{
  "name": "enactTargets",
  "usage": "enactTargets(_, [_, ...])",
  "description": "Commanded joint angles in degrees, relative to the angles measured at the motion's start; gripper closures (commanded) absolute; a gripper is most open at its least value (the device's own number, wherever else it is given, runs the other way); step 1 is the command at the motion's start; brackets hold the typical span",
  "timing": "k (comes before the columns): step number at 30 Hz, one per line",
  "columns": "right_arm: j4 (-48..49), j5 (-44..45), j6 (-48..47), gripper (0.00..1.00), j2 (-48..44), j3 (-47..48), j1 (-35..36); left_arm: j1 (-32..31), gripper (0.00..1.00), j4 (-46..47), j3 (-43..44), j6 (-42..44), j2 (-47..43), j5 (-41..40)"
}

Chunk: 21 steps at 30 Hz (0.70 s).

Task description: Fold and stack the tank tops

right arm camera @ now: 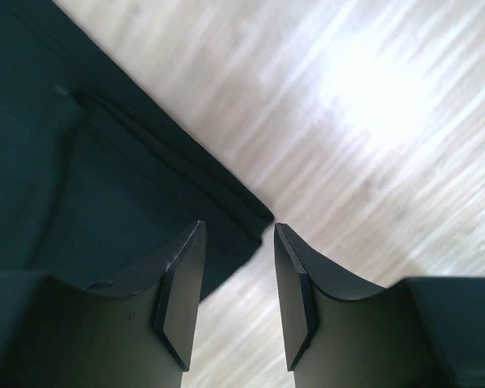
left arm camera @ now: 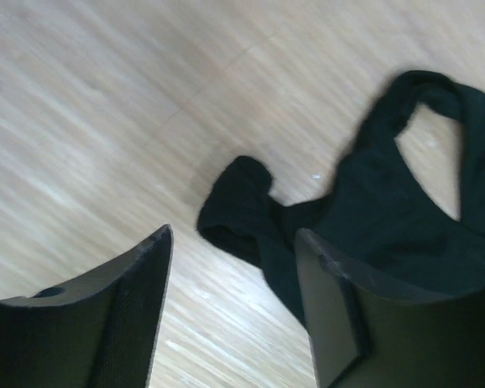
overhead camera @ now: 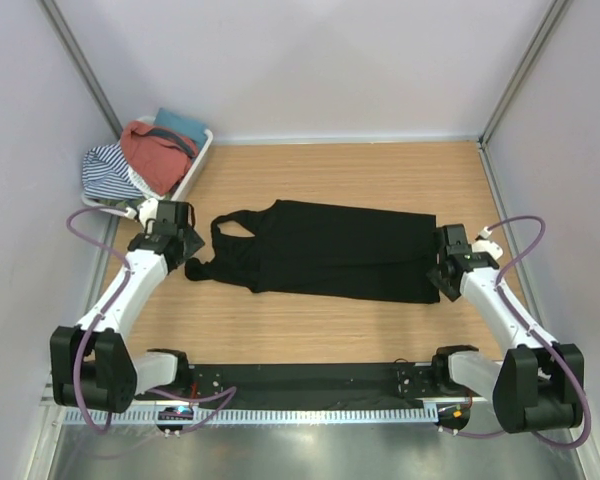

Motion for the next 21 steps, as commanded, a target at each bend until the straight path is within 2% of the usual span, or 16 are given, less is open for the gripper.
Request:
enactTargets(1, [1.91, 4.97, -1.75, 0.54, 1.35, 5.9, -0.28, 0.24, 0.3, 8.66, 2.51, 5.86, -1.57, 7.85])
enactTargets(3, [5.84, 2.61, -6.29, 0.55, 2.92, 8.1, -0.28, -1.6, 0.25, 12.78, 3.38, 7.1, 0.43, 14.1])
enactTargets(6, [12.17, -0.03, -10.61, 0.55, 3.11, 9.51, -0.28, -6.17, 0.11, 16.14, 7.86, 8.95, 4.92, 19.11])
enactTargets(7, [14.72, -1.17, -12.2, 0.54, 2.93, 9.43, -0.19, -7.4, 0.1, 16.41, 9.52, 9.47, 8.76, 19.39])
enactTargets(11, [23.61, -2.85, -15.2, 0.52, 6.17, 11.26, -0.28, -11.01, 0.13, 18.78, 19.28, 9.92, 18.62, 22.72])
enactTargets(13, [24.15, -1.45, -16.25, 0.53, 11.68, 13.81, -0.28, -11.1, 0.18, 19.57, 24.36, 9.74, 24.58, 24.31])
enactTargets(17, [23.1, 0.14, -17.75, 0.56, 22.16, 23.55, -0.8, -11.01, 0.21, 18.44, 33.69, 11.4, 34.62, 27.38])
enactTargets(21, [25.03, -3.11, -18.37, 0.53, 28.94, 28.58, -2.65, -11.1, 0.21, 17.21, 42.47, 11.67, 42.97, 30.29])
